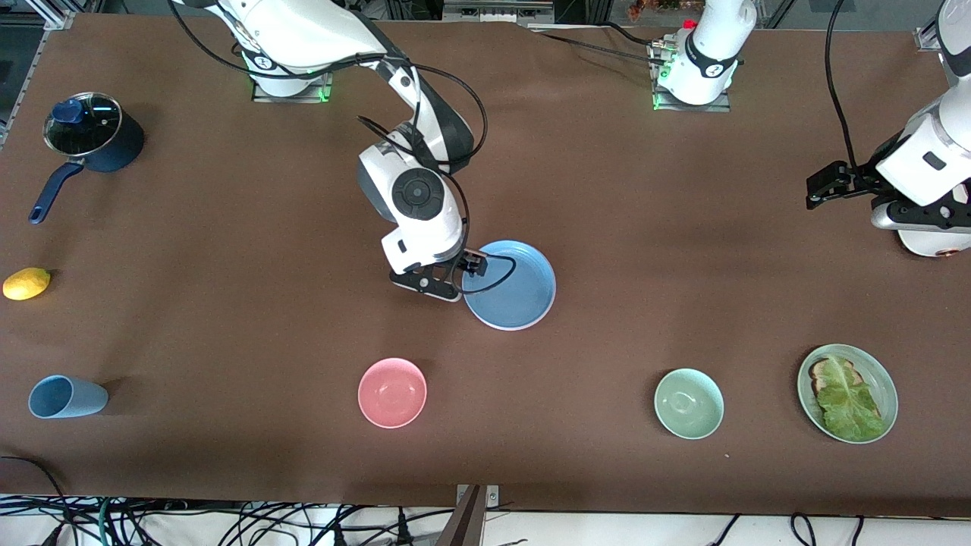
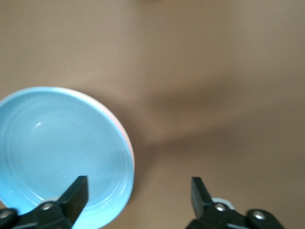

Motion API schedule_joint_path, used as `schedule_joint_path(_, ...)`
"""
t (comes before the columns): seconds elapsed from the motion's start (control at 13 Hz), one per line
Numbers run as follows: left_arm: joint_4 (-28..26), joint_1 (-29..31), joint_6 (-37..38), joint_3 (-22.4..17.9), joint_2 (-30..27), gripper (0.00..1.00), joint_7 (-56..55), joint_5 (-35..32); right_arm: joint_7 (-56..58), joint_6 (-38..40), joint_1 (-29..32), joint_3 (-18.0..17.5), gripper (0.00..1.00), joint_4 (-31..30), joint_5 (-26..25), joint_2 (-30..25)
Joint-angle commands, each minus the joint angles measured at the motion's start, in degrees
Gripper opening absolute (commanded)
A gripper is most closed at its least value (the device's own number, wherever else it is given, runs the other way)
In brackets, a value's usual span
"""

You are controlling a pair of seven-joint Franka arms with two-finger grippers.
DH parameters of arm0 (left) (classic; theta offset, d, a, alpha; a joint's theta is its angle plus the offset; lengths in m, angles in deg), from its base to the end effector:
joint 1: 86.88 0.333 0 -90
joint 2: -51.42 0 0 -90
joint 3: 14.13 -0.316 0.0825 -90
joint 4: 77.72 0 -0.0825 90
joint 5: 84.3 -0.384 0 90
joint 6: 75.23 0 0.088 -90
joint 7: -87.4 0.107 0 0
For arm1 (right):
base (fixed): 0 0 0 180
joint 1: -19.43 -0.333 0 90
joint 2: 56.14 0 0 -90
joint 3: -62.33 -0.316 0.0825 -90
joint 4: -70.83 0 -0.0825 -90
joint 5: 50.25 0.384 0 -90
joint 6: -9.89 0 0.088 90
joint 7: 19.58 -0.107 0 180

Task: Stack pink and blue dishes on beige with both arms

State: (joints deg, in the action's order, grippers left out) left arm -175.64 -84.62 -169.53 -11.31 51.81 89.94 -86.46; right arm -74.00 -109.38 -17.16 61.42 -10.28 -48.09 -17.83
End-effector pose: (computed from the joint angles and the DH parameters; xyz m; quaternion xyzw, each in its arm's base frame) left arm 0.5569 -0.0016 0.5617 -0.9988 0.0291 0.0353 0.0180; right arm 0.5741 0.4401 0.3059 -0.9872 0.1579 0.0162 0.0139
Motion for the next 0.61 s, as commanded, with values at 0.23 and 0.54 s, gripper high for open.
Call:
schedule_joint_path(0.23, -0.52, -0.16, 0.43, -0.19, -0.83, 1.00, 0.62, 0.84, 15.71, 13.50, 8.00, 2.39, 1.00, 4.63, -0.05, -5.80)
schedule_joint_path(0.54, -0.60, -0.16, 0.52, -0.19, -0.92, 1.00, 0.62, 0.84, 33.64, 21.15, 9.07, 10.91, 1.00, 5.26, 0.65, -11.67)
